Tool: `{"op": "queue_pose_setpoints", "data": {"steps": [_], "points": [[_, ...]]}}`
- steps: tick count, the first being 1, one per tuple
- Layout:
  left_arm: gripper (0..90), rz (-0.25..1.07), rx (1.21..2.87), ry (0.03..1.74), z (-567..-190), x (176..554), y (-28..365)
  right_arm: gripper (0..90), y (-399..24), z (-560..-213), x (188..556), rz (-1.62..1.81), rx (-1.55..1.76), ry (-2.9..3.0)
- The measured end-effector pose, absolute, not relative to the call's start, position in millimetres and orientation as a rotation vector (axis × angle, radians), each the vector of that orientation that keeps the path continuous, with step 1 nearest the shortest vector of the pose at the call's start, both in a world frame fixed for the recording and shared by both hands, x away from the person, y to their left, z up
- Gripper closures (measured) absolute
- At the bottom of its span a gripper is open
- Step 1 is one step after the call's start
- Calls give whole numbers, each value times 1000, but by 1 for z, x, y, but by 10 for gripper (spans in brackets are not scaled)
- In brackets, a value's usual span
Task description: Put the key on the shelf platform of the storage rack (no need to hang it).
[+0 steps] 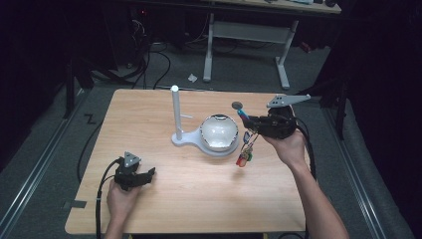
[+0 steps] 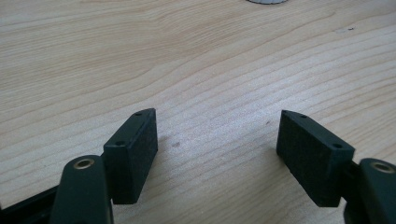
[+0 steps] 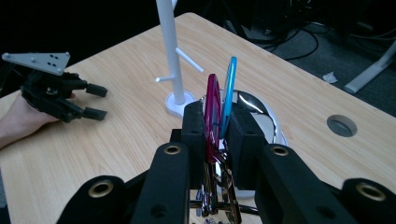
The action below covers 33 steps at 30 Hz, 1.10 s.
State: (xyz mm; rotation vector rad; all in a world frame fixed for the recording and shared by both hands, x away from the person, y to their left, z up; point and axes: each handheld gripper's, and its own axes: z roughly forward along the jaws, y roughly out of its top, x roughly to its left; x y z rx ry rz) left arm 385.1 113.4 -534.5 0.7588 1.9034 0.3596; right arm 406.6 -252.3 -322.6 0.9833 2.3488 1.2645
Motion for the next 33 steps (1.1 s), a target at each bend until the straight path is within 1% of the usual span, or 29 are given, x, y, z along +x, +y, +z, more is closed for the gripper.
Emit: {"op": "queue_pose_setpoints", "data": {"steps": [33], "points": [[296, 355, 766, 1900, -534, 385, 114, 789, -210, -296, 449, 1275, 952, 2377]]}}
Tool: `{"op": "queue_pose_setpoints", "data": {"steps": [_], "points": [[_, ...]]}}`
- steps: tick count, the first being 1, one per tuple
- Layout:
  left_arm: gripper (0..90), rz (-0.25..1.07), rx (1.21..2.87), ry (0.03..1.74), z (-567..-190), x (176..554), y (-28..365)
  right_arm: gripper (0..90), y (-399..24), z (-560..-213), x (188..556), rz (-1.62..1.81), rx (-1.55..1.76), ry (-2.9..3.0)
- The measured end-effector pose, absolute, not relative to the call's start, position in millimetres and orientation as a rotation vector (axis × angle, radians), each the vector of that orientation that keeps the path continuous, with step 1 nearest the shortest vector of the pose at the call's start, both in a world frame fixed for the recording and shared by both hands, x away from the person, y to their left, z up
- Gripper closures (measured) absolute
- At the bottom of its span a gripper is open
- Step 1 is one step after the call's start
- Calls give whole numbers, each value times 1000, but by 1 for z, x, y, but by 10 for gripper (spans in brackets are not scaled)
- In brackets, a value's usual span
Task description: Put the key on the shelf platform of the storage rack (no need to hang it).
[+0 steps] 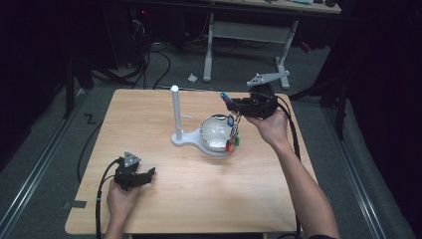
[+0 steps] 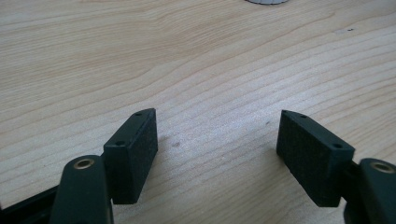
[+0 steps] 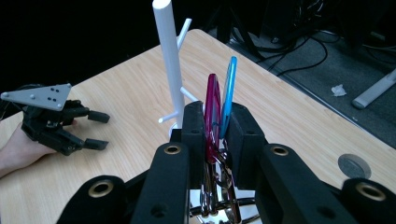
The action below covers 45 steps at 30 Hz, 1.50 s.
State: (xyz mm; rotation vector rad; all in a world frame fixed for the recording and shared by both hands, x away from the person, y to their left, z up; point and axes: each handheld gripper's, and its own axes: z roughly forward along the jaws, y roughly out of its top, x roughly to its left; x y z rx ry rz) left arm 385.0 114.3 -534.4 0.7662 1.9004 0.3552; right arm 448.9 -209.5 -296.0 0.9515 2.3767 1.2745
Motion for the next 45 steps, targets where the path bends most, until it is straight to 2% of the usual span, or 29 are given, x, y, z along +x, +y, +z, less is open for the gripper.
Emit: {"op": "queue_pose_setpoints", "data": {"steps": [20, 45], "points": [[296, 355, 764, 1901, -534, 385, 114, 788, -192, -293, 471, 1257, 973, 2344], [295, 348, 748, 1914, -534, 385, 113, 786, -194, -335, 483, 1207, 1040, 2391]]}}
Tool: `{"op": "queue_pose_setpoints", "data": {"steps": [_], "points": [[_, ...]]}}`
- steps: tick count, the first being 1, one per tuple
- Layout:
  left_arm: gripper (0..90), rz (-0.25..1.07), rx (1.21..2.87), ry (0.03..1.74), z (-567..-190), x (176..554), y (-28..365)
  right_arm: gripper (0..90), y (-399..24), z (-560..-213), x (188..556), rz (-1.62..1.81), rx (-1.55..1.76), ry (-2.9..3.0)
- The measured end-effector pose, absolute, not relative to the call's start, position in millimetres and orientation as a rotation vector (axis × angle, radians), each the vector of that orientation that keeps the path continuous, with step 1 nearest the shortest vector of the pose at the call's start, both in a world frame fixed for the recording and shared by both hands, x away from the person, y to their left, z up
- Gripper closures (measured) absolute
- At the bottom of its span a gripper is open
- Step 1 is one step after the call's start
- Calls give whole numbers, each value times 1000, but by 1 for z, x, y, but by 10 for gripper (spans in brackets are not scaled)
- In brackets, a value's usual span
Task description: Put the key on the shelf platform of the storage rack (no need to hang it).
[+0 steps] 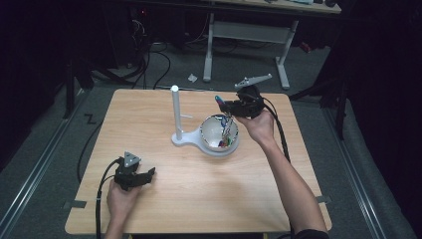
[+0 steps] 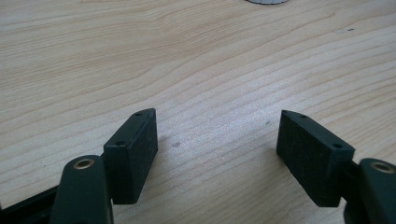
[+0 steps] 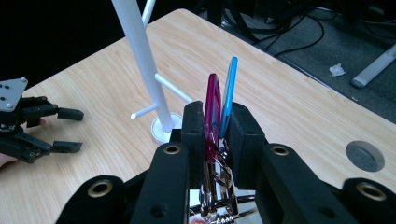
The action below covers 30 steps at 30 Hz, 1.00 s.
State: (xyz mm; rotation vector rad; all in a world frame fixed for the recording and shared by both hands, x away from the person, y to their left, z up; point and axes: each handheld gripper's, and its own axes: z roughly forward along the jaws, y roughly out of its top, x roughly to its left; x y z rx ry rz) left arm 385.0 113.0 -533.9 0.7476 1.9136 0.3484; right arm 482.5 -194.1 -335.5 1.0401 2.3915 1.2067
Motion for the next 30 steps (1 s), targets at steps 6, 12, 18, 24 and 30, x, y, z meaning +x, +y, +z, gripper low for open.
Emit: {"op": "queue_pose_setpoints", "data": {"steps": [6, 12, 18, 24, 30], "points": [[296, 365, 764, 1900, -535, 385, 114, 786, -194, -343, 482, 1186, 1036, 2404], [295, 363, 761, 1902, -535, 385, 114, 785, -193, -350, 483, 1176, 1040, 2415], [296, 359, 758, 1903, -535, 385, 113, 785, -192, -359, 483, 1154, 1052, 2423], [296, 360, 759, 1903, -535, 385, 113, 785, -192, -368, 485, 1146, 1053, 2432], [296, 360, 759, 1903, -535, 385, 113, 784, -192, -374, 485, 1151, 1057, 2422]]}}
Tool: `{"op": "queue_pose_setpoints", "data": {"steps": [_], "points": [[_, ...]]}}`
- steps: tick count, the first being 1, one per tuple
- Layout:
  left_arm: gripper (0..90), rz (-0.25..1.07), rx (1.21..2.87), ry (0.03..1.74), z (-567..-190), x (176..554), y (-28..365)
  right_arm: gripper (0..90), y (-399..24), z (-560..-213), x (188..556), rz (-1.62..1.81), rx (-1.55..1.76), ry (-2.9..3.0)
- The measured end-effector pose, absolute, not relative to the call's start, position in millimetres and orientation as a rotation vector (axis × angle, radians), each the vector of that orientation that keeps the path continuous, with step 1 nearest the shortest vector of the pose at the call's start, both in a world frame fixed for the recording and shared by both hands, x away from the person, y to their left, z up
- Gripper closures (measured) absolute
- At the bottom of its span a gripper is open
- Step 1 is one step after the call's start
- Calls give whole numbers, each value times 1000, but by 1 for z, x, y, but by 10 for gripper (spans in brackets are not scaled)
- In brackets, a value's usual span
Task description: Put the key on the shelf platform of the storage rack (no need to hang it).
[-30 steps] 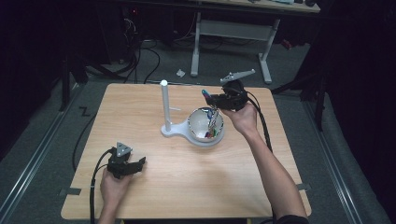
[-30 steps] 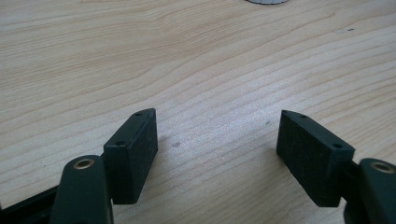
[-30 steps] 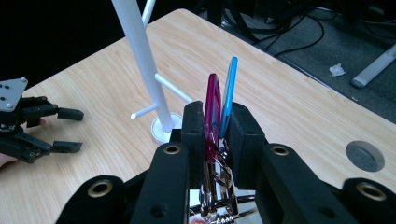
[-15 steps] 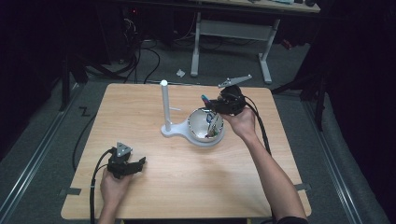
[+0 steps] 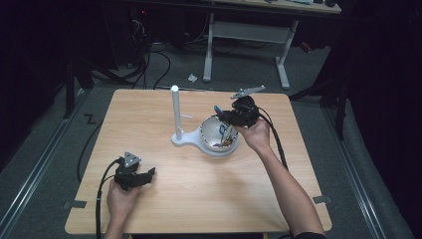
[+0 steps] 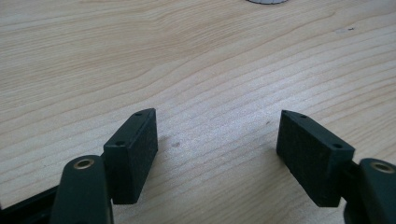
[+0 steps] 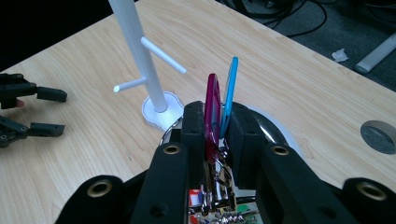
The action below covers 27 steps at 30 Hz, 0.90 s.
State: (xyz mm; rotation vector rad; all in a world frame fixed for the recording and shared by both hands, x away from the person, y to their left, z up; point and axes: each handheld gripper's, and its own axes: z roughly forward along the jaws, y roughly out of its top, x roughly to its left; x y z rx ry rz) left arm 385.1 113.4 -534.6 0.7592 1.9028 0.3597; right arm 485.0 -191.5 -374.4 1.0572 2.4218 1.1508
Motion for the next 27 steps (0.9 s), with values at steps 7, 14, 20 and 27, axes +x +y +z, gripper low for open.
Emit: {"op": "queue_pose_setpoints", "data": {"steps": [7, 14, 20, 27], "points": [[296, 358, 766, 1899, -535, 385, 114, 784, -190, -383, 486, 1125, 1060, 2429], [296, 360, 766, 1899, -535, 385, 114, 783, -190, -388, 487, 1109, 1059, 2448], [296, 360, 764, 1900, -535, 385, 114, 782, -190, -395, 485, 1086, 1043, 2478], [296, 360, 765, 1900, -535, 385, 114, 781, -191, -407, 486, 1063, 1064, 2507]]}}
